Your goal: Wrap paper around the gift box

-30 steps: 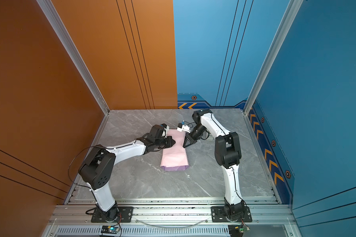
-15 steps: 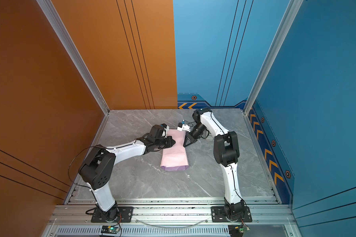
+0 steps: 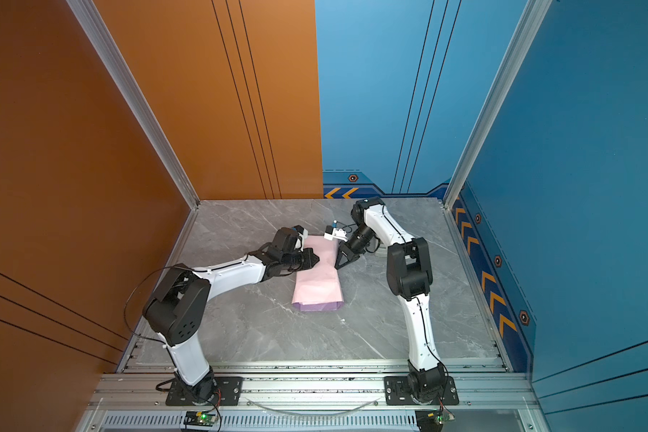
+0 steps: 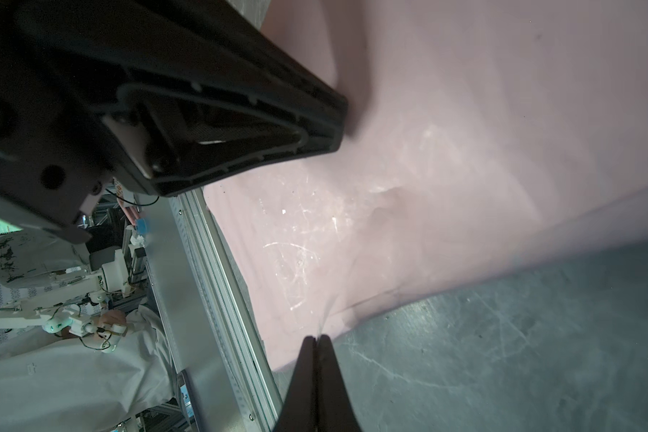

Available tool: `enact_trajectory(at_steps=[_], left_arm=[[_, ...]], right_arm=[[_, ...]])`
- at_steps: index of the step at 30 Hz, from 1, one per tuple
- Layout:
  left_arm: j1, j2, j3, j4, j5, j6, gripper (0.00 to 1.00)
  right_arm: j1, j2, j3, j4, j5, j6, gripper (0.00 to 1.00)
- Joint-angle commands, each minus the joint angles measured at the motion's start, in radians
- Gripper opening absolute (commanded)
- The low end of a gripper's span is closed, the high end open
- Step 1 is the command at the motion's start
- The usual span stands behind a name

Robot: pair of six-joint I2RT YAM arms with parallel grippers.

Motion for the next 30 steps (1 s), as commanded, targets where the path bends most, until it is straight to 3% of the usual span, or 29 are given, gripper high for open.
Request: enact_trajectory(at_steps=[1,20,26,30], left_arm=[[-0.003,0.008,-0.029,-0.106,-0.037,0.021,0.12],[-0.005,0.009,-0.03,-0.107,-0.038,0.021,0.11],[-0.005,0.007,-0.031,-0.108,-0.04,0.022,0.11],[-0.006,0.007,-0.03,-0.107,-0.041,0.022,0.12]], right_arm=[[-0.006,0.023,0.022,-0.037,0.031,0.011,0.0],[-0.017,0.076,0.06,-0.034,0.053,0.061,0.0],[-0.017,0.081,0.065,-0.033,0.056,0.067,0.06],[-0.017,0.083,0.069,-0.032,0.058,0.073,0.15]])
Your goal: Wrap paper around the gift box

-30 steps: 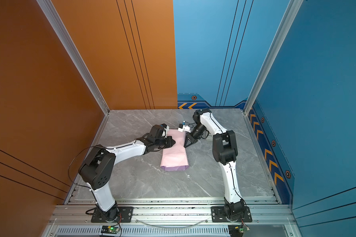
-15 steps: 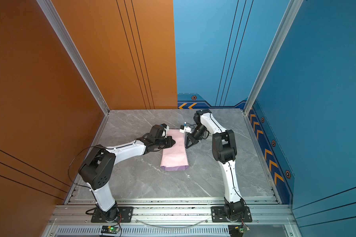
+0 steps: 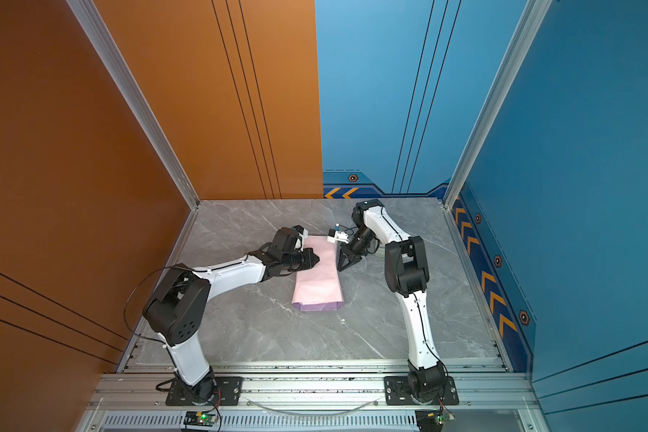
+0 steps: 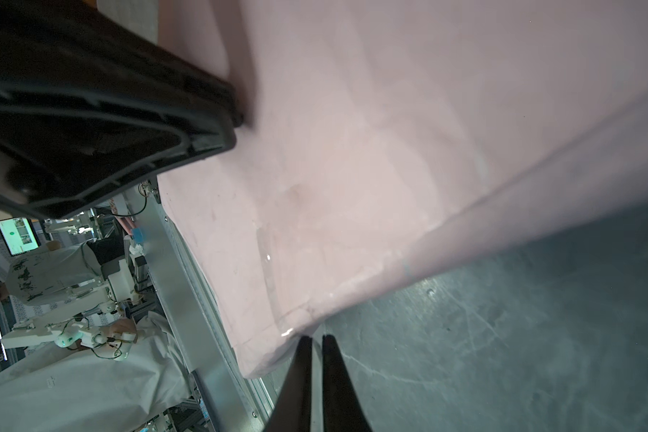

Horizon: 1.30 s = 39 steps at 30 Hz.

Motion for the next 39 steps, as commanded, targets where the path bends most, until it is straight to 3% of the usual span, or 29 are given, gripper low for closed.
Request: enact_trajectory(at_steps=[1,22,39], left_arm=[[-0.006,0.007,-0.03,-0.105,-0.039,0.022,0.12],[-0.007,0.012,-0.025,-0.106,-0.041,0.024,0.11],[-0.008,0.009,-0.034,-0.101,-0.041,0.02,0.12]], right_arm=[[-0.004,0.016,0.032,-0.029,0.011,0.007,0.16],[-0.015,0.004,0.048,-0.017,0.026,0.044,0.47],[-0.001,0.028,0.049,0.054,0.023,0.12,0.55]])
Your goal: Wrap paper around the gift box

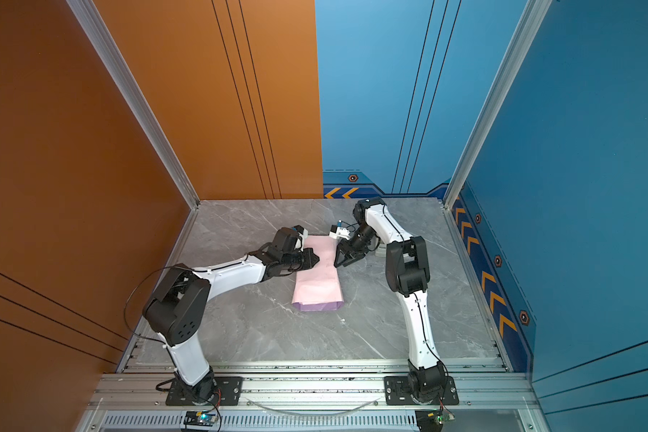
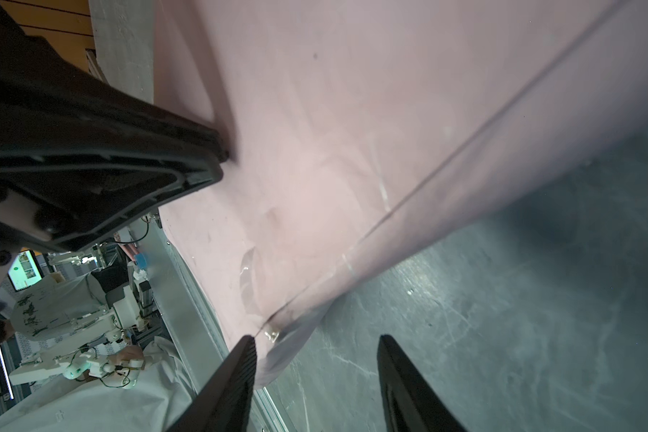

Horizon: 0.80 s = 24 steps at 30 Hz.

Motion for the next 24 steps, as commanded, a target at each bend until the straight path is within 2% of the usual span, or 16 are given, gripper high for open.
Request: enact_trajectory(at_steps=[1,12,20,24], left_arm=[[-0.006,0.008,-0.036,-0.1,-0.037,0.02,0.12],[-0.006,0.006,-0.039,-0.101,-0.039,0.021,0.12],[-0.006,0.007,-0.038,-0.1,-0.038,0.02,0.12],[-0.006,0.008,-0.04,-0.099,-0.04,0.02,0.12]], right_arm=[[0.01,0.031,0.022,0.024,0.019,0.032,0.56],[0.02,0.056,0.02,0.063,0.058,0.088,0.57],[0.021,-0.015,0.02,0.087,0.014,0.122,0.63],[0.014,-0.054,0.003,0.112,0.058,0.185,0.63]])
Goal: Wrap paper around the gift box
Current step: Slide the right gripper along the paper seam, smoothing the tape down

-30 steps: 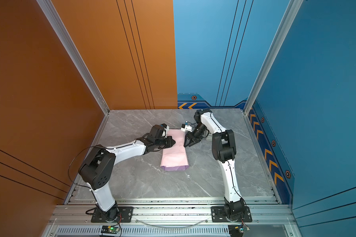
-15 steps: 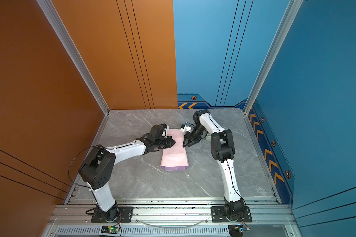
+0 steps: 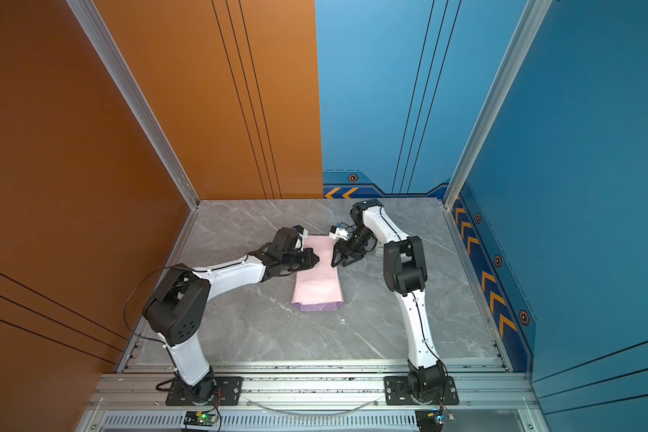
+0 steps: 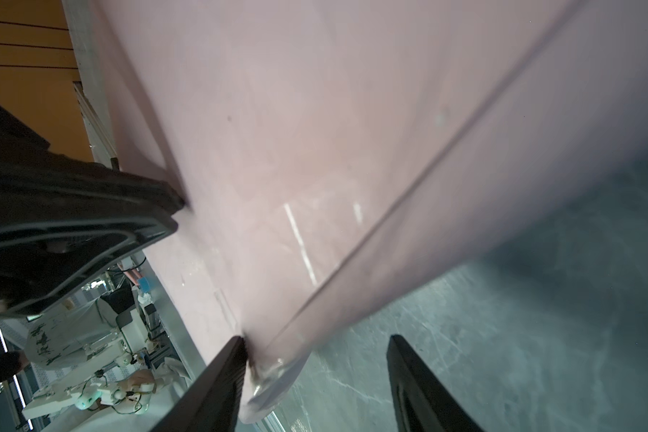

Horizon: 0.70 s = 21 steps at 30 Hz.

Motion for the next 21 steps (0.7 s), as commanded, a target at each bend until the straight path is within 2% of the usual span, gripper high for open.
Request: enact_trajectory(at_steps=[1,6,10,14,21], left_arm=[[-0.005,0.008,-0.039,-0.099,-0.037,0.021,0.12],[-0.005,0.008,-0.039,-0.1,-0.037,0.02,0.12],[-0.007,0.007,-0.039,-0.1,-0.04,0.02,0.11],[-0.006,0.006,-0.039,-0.101,-0.041,0.021,0.11],[-0.007,0.002,-0.04,-0.102,-0.04,0.024,0.11]], right_arm=[[-0.005,-0.092,-0.015,0.05,0.04,0.076,0.63],[-0.03,-0.222,-0.13,0.137,0.051,0.195,0.63],[-0.028,-0.299,-0.258,0.226,0.051,0.335,0.57],[-0.011,-0.39,-0.453,0.413,-0.011,0.513,0.54],[0.014,-0.41,-0.577,0.576,-0.035,0.644,0.53]])
